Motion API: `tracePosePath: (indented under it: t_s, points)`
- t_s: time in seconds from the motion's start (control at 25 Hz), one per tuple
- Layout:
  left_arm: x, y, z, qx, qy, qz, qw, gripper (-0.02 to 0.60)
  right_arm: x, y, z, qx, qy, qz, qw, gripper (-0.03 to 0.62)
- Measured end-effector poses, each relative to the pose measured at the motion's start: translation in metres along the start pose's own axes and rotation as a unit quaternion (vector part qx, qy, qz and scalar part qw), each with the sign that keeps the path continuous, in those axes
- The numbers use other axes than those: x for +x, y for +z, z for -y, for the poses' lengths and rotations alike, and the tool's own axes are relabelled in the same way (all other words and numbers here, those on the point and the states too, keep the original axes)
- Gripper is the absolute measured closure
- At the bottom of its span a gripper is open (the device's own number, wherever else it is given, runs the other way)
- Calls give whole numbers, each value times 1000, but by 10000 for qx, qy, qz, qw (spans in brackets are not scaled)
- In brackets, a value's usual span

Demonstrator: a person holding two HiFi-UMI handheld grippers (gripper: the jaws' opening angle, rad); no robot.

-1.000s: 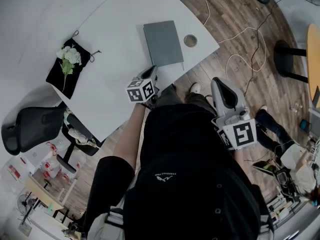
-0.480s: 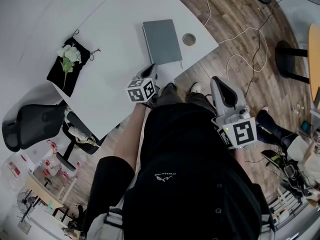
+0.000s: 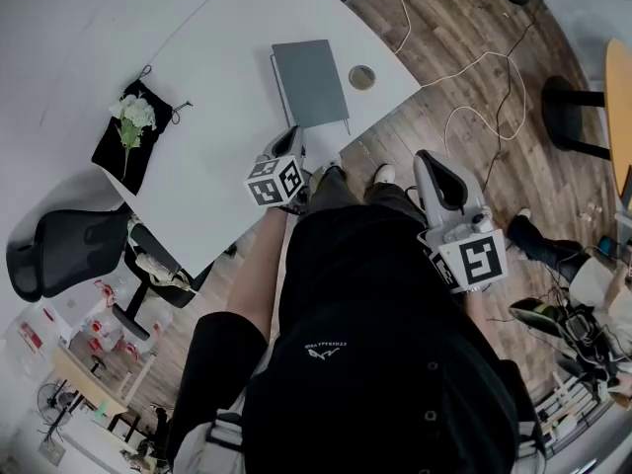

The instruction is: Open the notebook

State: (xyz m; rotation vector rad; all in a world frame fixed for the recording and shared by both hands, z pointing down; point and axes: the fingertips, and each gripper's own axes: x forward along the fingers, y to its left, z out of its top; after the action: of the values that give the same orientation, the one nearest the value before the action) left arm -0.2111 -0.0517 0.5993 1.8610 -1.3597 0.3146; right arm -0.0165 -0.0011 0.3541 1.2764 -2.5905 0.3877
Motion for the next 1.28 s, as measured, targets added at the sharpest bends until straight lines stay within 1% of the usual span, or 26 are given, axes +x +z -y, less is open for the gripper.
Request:
tracePosePath:
  t_s: [0.28,0.4,0.8,1.12,1.28]
  points:
    - [-5,7,14,-83,102,236,9996,574,-13,0,8,-12,36,-6,10000,588]
    - [-6,9,17,-142,163,309,9993,574,-16,3,10,-37,53,69,10000,588]
    - [-6,16,33,-164,161,421,9989,574,-22,8,22,-120,49,147,9998,589]
    - [-2,19,52,-22,31,376,9993,574,-26,8,32,-97,30,114,9999,588]
    - [1,19,60,122,-40,315,9994,574,-26,8,38,22,-3,152,9999,588]
